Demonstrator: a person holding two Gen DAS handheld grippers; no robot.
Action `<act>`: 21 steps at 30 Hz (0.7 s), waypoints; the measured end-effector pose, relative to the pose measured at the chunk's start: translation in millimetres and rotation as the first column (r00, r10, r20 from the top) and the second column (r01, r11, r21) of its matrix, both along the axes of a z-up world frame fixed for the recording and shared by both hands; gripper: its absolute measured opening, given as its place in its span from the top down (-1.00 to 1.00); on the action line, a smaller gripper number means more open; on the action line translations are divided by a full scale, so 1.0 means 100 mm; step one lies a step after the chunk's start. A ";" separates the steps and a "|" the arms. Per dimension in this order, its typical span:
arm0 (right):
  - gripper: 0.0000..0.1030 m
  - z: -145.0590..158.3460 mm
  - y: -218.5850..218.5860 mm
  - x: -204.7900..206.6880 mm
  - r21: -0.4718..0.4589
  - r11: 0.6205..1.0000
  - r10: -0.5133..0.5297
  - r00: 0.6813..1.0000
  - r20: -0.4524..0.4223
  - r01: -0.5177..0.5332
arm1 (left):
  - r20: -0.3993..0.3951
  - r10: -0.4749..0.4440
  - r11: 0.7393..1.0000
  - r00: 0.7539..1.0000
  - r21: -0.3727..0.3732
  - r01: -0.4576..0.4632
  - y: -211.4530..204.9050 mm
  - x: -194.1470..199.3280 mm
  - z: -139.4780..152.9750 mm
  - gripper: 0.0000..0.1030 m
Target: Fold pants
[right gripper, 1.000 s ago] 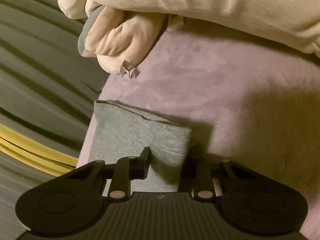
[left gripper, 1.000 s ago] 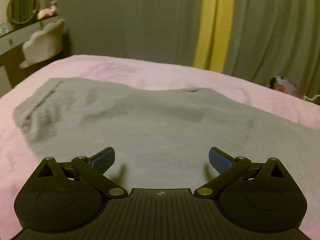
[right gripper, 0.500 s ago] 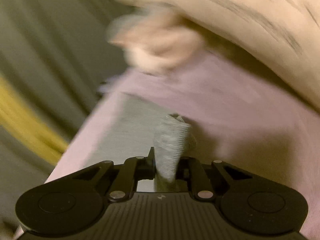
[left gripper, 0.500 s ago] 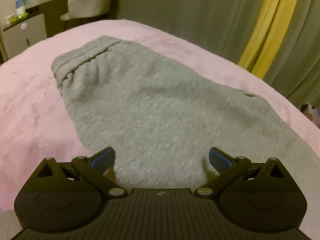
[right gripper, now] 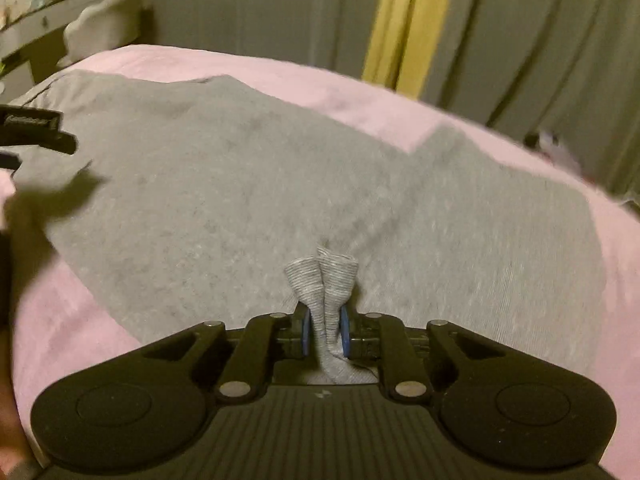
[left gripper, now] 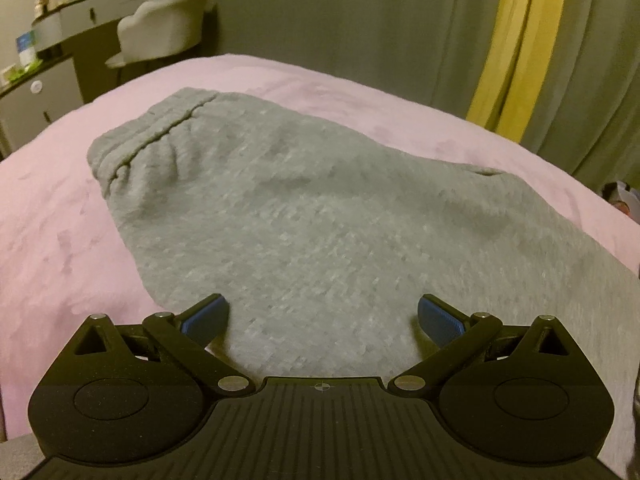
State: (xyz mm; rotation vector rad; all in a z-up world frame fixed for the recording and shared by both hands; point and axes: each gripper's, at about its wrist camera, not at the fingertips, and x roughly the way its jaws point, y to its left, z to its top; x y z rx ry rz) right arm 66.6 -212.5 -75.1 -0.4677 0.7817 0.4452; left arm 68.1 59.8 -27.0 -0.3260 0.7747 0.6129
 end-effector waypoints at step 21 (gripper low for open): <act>0.52 0.26 -0.44 -0.04 0.253 0.943 -0.142 0.949 -0.281 0.216 | 0.006 -0.067 0.998 0.998 -0.001 0.067 -0.07 0.05 -0.03 -1.00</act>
